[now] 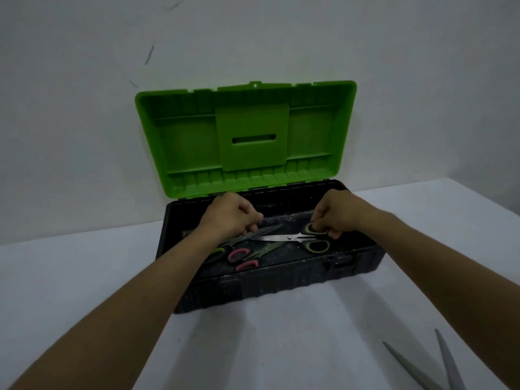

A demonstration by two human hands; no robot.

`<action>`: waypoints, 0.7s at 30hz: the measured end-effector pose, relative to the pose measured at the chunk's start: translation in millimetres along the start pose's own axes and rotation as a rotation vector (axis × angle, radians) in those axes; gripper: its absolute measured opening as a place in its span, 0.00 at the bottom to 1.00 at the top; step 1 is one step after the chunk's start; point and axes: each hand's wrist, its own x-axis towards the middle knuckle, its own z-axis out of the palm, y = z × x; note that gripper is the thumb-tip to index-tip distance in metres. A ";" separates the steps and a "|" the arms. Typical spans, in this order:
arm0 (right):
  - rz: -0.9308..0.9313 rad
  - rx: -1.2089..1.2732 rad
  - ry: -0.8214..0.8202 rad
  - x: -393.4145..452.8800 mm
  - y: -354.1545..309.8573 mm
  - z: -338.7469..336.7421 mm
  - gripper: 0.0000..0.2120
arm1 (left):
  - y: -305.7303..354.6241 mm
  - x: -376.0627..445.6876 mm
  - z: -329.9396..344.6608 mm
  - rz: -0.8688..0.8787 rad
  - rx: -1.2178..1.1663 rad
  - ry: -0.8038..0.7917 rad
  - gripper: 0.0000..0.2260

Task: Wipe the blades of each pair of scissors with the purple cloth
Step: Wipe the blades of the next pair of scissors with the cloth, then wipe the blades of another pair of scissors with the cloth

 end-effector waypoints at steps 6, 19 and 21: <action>0.045 -0.039 0.039 -4.0 -0.7 10.1 0.02 | 11.9 -12.5 13.0 0.137 0.201 0.071 0.09; -0.076 0.145 0.459 -198.2 39.2 33.0 0.03 | 48.1 -125.7 60.4 0.439 0.376 0.248 0.06; -0.018 0.135 0.457 -227.8 59.9 41.9 0.03 | 53.5 -142.8 72.4 0.479 0.389 0.263 0.07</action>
